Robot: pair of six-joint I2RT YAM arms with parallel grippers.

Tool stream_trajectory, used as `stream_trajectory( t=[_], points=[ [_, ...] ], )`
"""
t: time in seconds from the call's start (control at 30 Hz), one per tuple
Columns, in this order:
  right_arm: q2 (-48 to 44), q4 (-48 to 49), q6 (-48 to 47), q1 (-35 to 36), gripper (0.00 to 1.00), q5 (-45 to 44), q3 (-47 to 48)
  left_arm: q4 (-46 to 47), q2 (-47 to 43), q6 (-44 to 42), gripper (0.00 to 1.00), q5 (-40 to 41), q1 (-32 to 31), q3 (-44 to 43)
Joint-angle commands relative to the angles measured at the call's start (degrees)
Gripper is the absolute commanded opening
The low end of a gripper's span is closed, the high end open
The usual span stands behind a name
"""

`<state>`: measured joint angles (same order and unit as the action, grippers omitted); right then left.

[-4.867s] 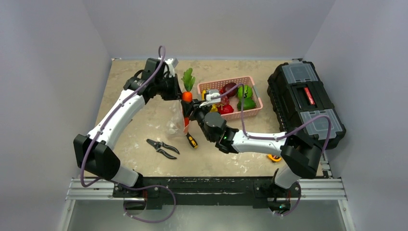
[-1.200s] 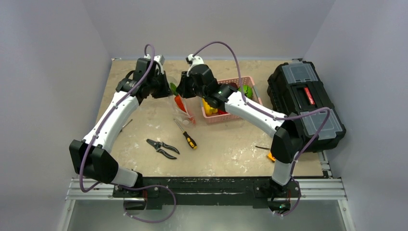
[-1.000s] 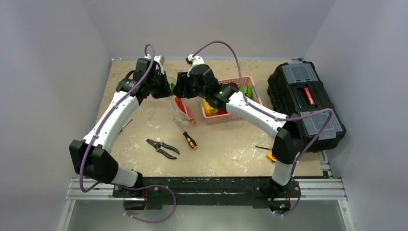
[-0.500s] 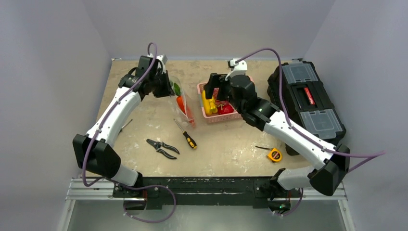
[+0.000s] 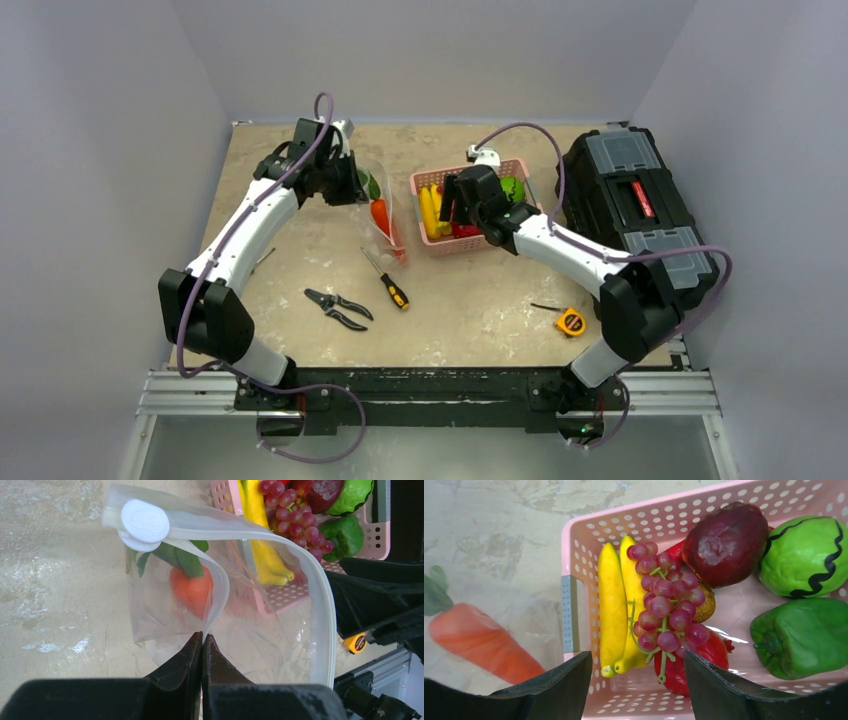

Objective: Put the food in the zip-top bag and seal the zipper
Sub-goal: Pick up the fake fruit from the bin.

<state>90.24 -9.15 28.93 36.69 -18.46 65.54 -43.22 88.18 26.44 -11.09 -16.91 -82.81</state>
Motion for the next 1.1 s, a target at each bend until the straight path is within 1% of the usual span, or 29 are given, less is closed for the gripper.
stream_trajectory(
  t=[0.0,0.07,0.17,0.3,0.43,0.7,0.77,0.87,0.97,1.07],
  points=[
    [2.54,-0.35,2.05,-0.37,0.69,-2.01,3.04,2.35,-1.00,0.63,0.00,-3.74,0.30,0.27],
    [3.44,-0.93,2.05,-0.33,0.71,-3.85,3.08,2.19,-1.04,0.56,0.00,-3.70,0.30,0.19],
    [3.61,-0.29,0.86,-0.30,0.77,-6.44,2.36,2.25,-1.52,0.55,0.00,-3.54,0.30,0.48],
    [5.09,0.25,0.06,-0.46,0.79,-7.23,2.50,2.44,-1.89,0.59,0.00,-3.88,0.30,0.72],
    [7.86,1.47,-0.31,-0.92,0.78,-6.40,3.29,2.47,-2.05,0.54,0.00,-3.85,0.32,0.80],
    [13.26,3.84,-1.75,-1.02,0.73,-6.12,5.96,2.54,-1.69,0.66,0.00,-4.15,0.30,0.80],
    [14.30,3.76,-2.00,-1.01,0.65,-6.36,6.54,2.57,-1.77,0.63,0.00,-4.21,0.34,0.80],
    [14.53,4.31,-2.26,-1.01,0.55,-6.13,6.38,2.60,-1.86,0.63,0.00,-4.24,0.32,0.73],
    [14.21,3.98,-2.80,-1.01,0.38,-6.33,6.32,2.62,-1.87,0.72,0.00,-4.50,0.36,0.72],
    [11.99,3.59,-3.70,-1.01,0.19,-6.51,5.86,2.63,-1.87,0.77,0.00,-4.79,0.30,0.72]
  ],
)
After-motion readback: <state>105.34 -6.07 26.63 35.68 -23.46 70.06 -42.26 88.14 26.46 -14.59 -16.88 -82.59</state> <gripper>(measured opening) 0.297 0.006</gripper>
